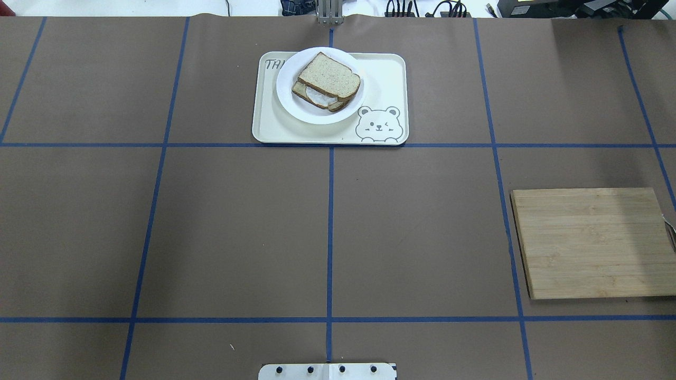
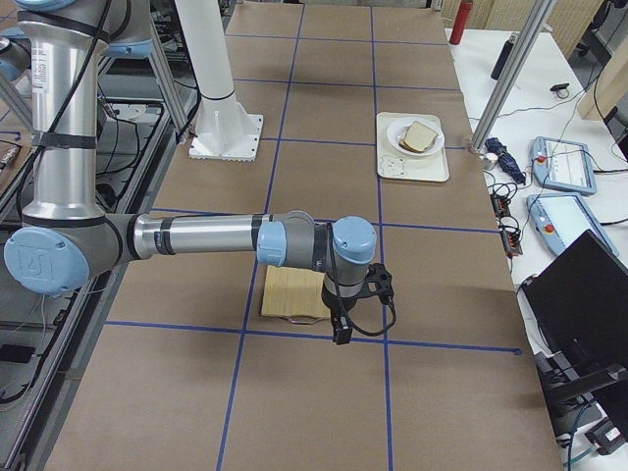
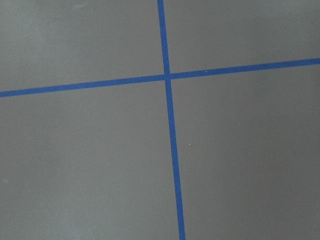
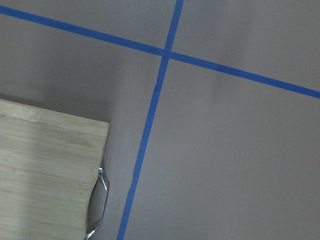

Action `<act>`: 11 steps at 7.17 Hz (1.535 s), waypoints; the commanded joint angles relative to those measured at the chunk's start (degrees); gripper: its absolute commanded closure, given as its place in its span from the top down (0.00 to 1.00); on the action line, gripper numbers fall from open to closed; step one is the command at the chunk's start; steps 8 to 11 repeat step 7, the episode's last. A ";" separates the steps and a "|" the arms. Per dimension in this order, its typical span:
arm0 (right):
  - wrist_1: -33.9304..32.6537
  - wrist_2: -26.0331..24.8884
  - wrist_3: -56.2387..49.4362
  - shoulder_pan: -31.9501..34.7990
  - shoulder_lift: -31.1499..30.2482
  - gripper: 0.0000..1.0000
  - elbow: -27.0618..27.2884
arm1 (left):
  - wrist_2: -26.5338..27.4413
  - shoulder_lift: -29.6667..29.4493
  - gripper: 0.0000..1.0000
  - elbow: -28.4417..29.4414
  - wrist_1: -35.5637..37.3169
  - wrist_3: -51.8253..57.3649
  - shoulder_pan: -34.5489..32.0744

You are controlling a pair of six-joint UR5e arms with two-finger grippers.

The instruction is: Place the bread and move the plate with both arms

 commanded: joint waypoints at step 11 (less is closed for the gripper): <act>-0.07 -0.14 0.50 0.00 -0.95 1.00 0.44 | 0.14 6.05 0.99 -5.17 0.11 0.01 -0.98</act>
